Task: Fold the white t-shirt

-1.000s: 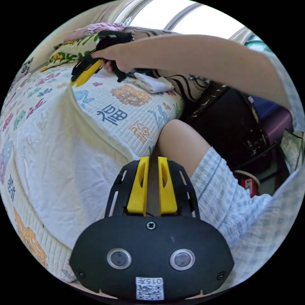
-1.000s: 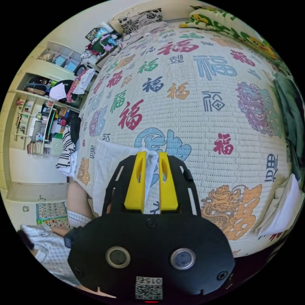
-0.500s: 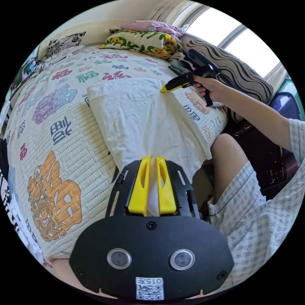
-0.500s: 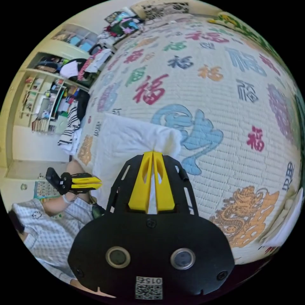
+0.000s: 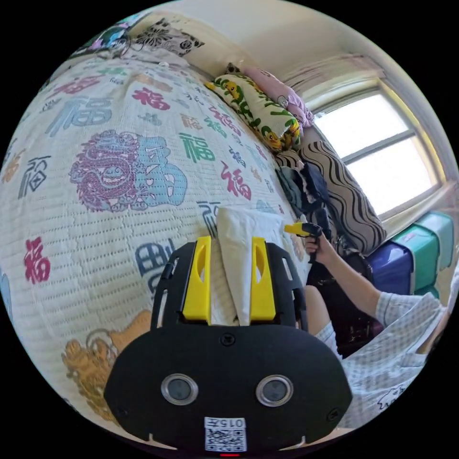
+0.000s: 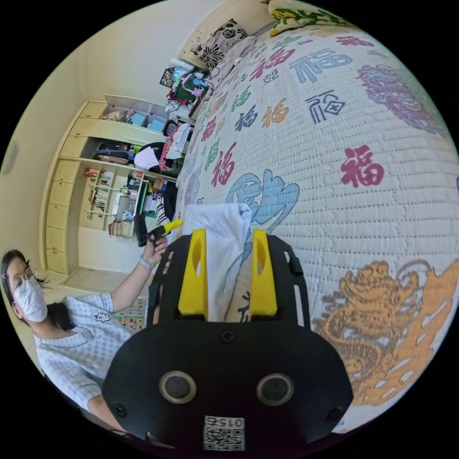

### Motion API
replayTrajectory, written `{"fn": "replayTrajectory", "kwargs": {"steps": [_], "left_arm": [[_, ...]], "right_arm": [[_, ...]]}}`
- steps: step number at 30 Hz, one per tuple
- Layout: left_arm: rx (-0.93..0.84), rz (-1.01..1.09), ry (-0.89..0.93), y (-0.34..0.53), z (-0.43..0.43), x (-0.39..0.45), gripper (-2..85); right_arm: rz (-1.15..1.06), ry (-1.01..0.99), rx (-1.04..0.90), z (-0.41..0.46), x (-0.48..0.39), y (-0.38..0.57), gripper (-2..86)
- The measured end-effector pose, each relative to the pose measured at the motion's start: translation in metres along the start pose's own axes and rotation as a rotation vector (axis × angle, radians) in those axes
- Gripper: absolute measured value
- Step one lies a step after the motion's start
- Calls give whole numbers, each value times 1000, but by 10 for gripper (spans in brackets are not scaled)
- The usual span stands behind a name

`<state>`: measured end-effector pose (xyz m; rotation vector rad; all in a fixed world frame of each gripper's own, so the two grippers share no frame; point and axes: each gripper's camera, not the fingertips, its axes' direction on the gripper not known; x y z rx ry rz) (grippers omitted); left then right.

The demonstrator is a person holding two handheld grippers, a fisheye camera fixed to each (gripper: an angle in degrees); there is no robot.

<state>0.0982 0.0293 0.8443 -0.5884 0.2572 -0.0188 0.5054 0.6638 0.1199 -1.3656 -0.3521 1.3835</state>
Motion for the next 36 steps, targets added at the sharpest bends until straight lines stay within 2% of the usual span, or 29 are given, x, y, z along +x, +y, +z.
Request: {"fn": "replayTrajectory", "kwargs": {"steps": [5,11,14,22,25,29,36], "left_arm": [[-53,-83,179,-20,40,-58,121],[-76,-96,334,-26,73,-89,44],[-54,-10,287,-32,65,-78,7],[62,299,254,-41,2,-3,-3],[17,466,211,-12,-19,38,-4],[-51,631,212,74,-36,86,-4],[-238,617,89,204,13,107,-2]], "right_arm": [[9,-119,-46,35,48,-29,120],[-12,-231,-124,68,80,-58,69],[-50,-193,-135,76,79,-69,48],[-314,-93,-18,53,23,-80,27],[-441,-49,-53,56,-9,-67,22],[-587,3,-151,70,-42,-17,18],[-563,117,-332,135,-42,55,17]]}}
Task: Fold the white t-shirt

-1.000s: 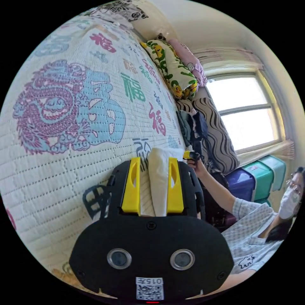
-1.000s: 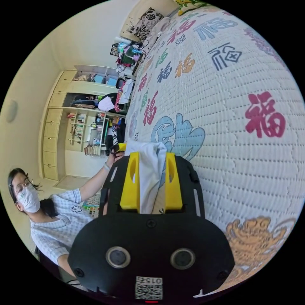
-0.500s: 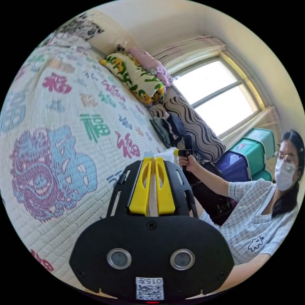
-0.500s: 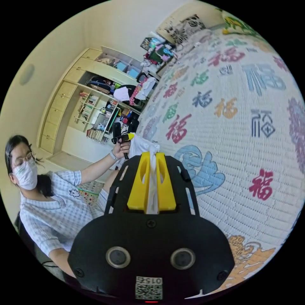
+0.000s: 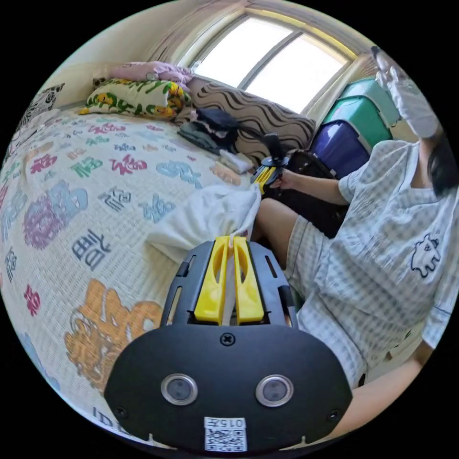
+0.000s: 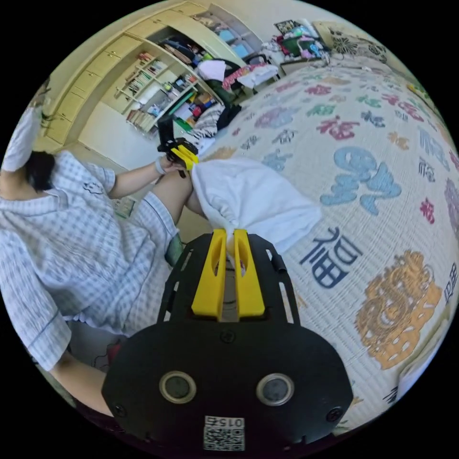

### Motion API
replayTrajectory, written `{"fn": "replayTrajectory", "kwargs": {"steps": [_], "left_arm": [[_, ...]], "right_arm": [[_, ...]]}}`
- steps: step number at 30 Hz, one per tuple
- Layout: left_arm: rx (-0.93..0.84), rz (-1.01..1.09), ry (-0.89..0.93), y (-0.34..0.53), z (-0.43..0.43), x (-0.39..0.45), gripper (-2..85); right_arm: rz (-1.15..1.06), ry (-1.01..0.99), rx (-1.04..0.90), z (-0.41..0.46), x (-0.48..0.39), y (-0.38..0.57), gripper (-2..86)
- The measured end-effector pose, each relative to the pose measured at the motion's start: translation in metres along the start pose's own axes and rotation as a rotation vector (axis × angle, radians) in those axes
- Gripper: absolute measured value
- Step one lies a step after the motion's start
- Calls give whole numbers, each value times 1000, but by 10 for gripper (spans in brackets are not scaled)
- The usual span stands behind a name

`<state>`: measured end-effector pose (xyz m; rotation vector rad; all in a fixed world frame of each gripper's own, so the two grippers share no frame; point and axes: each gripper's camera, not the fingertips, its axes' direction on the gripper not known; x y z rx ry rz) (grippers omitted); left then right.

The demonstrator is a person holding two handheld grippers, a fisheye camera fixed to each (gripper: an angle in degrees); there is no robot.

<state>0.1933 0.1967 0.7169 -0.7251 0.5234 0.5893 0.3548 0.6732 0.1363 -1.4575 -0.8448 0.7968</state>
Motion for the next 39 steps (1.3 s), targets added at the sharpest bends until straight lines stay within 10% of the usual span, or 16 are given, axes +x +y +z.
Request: {"fn": "replayTrajectory", "kwargs": {"steps": [11,19,27,39], "left_arm": [[-171,-117,-118,32,31,40,14],[0,-144,-159,4,19,64,45],[113,-708,-67,59,41,-30,99],[110,-548,-151,43,77,-17,18]], "right_arm": [[200,117,-182,65,11,-6,60],[273,144,56,55,-9,-18,85],[620,-8,214,81,67,-12,118],[551,29,237,86,109,-39,13]]}}
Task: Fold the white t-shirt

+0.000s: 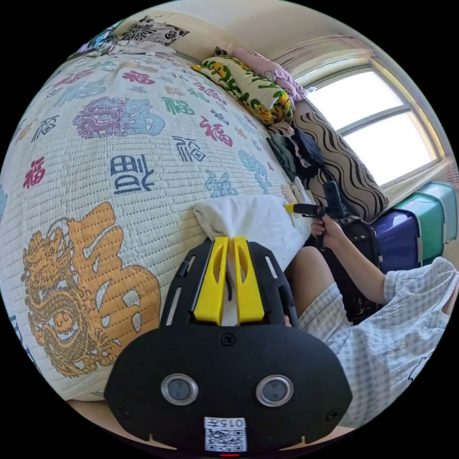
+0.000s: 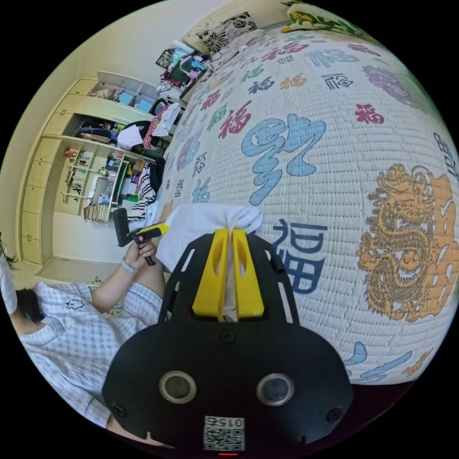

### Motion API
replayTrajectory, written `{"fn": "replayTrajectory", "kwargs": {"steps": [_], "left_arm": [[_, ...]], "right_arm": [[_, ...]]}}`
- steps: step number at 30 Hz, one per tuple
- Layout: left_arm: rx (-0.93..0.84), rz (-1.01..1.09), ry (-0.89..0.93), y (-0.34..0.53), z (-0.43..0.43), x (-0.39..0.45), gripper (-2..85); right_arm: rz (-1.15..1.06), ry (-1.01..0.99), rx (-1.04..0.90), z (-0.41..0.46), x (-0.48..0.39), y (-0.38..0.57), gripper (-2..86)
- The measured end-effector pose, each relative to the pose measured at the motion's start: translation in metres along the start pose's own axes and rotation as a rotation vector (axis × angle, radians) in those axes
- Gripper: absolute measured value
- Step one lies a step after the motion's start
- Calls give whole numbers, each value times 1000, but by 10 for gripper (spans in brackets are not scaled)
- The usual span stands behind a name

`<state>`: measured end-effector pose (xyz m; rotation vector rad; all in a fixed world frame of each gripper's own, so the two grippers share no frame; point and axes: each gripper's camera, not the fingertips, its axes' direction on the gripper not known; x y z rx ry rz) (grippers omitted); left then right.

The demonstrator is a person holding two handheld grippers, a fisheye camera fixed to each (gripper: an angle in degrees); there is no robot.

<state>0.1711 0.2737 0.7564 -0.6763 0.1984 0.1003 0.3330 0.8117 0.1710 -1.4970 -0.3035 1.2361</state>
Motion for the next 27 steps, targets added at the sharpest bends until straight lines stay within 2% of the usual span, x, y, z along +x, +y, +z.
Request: {"fn": "replayTrajectory", "kwargs": {"steps": [4,7,9,12,15,17,19,22,25,27], "left_arm": [[-19,-52,-18,8,6,-7,47],[20,-51,-48,20,-16,2,58],[85,-16,33,28,-33,19,56],[65,16,165,26,-17,34,52],[-40,12,107,20,25,35,40],[-73,-8,52,22,44,28,21],[-70,-24,52,26,52,19,8],[-70,-43,59,28,54,10,1],[-89,-42,56,25,48,2,5],[-51,-81,128,23,33,-18,24]], "right_arm": [[49,-53,-56,15,24,0,33],[78,-51,9,-6,33,16,45],[55,-52,57,-21,31,31,37],[-47,-119,101,-30,16,49,9],[-118,-104,-35,-3,8,48,-2],[-110,-13,-150,25,19,44,-4],[-71,8,-177,36,38,45,-5],[4,-87,-145,28,67,51,-4],[-19,-77,-163,12,78,59,3],[-25,-125,-134,-7,90,66,15]]}}
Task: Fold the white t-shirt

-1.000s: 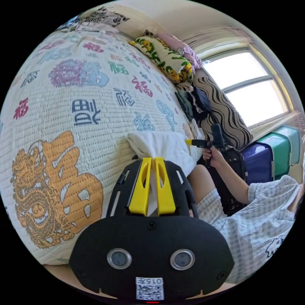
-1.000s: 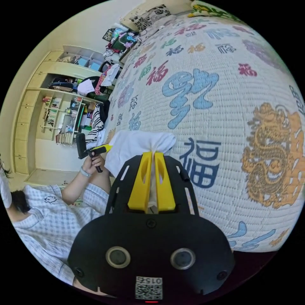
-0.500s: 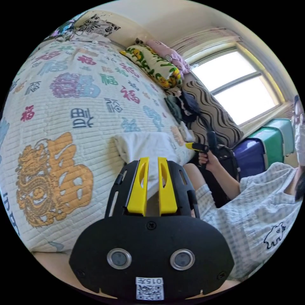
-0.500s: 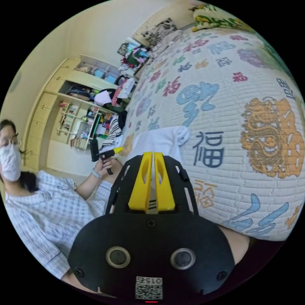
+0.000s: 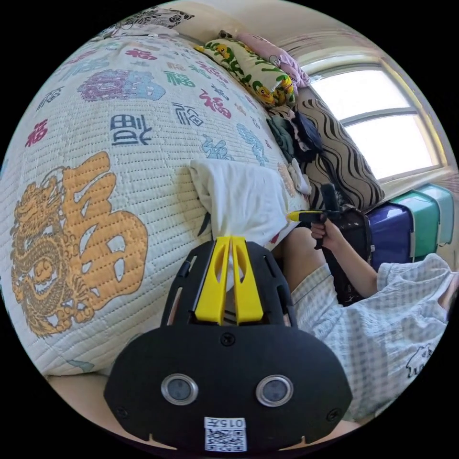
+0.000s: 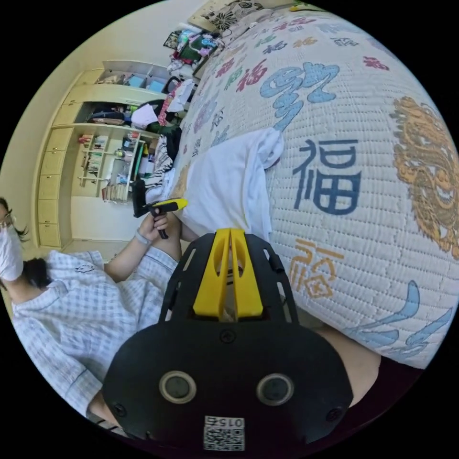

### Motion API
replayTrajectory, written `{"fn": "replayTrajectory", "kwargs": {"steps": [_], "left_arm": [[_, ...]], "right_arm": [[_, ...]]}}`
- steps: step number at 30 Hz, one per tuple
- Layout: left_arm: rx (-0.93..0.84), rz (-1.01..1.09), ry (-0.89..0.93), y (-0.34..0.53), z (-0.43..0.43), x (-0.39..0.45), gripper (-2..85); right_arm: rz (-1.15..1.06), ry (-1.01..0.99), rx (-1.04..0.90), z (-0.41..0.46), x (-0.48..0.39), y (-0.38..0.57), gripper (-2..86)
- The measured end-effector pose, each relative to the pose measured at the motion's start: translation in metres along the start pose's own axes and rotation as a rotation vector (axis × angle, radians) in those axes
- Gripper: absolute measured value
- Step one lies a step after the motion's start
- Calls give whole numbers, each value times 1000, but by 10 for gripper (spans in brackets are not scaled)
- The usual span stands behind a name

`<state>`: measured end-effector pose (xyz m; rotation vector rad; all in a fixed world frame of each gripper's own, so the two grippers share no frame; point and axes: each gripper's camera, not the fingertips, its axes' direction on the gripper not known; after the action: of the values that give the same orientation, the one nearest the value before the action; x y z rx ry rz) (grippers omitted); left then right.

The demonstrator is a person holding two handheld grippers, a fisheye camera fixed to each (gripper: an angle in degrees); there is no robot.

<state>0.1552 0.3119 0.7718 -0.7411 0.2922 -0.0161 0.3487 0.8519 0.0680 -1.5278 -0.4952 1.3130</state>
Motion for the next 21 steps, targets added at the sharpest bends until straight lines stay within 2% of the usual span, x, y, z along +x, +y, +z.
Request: {"fn": "replayTrajectory", "kwargs": {"steps": [2,5,8,11,21], "left_arm": [[49,-48,83,-4,-14,-21,88],[92,-103,207,-19,-25,-59,126],[80,-137,286,-39,-14,-91,138],[11,-116,343,-62,13,-100,142],[-95,-26,416,-132,82,-81,121]], "right_arm": [[6,-86,92,-33,20,14,70],[16,-214,198,-64,53,25,143],[52,-295,167,-67,88,21,174],[46,-322,58,-56,107,10,161],[-30,-395,-58,-43,113,-2,136]]}}
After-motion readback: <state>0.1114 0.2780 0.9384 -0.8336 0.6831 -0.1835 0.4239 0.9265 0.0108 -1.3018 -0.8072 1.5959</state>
